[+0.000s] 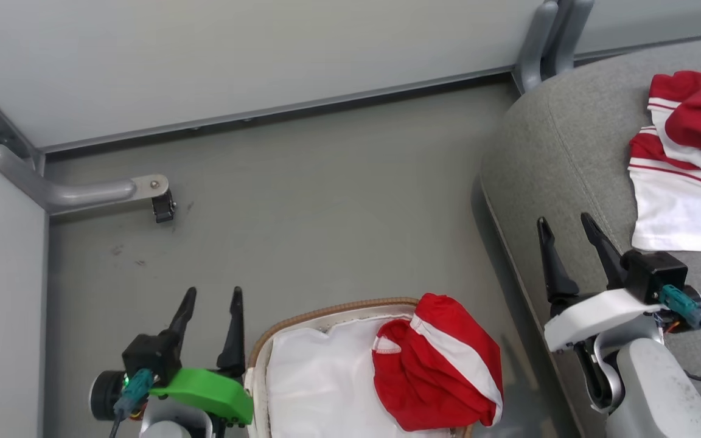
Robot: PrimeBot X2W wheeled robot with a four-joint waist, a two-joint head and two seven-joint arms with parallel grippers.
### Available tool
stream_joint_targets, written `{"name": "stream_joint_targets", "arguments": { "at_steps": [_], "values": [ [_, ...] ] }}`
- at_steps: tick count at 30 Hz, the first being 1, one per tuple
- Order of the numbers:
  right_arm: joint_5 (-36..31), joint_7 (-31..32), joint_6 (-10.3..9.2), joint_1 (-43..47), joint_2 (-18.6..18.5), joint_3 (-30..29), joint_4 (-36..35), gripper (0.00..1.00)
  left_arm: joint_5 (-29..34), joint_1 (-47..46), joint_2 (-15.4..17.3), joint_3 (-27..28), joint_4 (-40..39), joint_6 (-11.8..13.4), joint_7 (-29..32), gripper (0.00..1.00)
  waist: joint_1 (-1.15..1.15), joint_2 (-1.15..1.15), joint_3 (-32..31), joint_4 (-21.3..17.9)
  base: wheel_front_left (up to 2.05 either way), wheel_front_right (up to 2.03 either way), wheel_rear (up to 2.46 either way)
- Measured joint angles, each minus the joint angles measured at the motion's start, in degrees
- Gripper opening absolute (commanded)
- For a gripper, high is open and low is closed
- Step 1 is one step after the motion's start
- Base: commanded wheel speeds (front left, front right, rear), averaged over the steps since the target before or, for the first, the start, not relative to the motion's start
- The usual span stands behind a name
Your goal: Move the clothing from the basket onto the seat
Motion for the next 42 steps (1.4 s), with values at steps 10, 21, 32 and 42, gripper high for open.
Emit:
{"name": "stream_joint_targets", "arguments": {
  "at_steps": [10,21,32,42],
  "values": [
    [1.3,0.0,0.00,-6.7,0.1,2.2,-2.7,1.00,-6.5,-10.4,-0.1,-8.0,6.9,-0.5,0.0,1.00,0.00,0.00,8.3,-3.5,0.00,0.00,0.00],
    [2.7,0.0,0.00,-12.3,0.9,3.4,-6.0,1.00,-4.9,-21.4,-0.2,-15.4,17.8,-0.7,0.0,1.00,0.00,0.00,19.1,-8.9,0.00,0.00,0.00],
    [5.9,0.0,0.00,-15.5,1.1,5.0,-8.7,1.00,-9.6,-29.4,0.6,-26.2,29.1,-0.7,0.0,1.00,0.00,0.00,29.2,-14.1,0.00,0.00,0.00],
    [6.7,0.0,0.00,-17.4,1.1,5.9,-10.9,1.00,-17.8,-33.9,2.0,-40.0,34.6,-0.7,0.0,1.00,0.00,0.00,37.0,-17.9,0.00,0.00,0.00]
  ]
}}
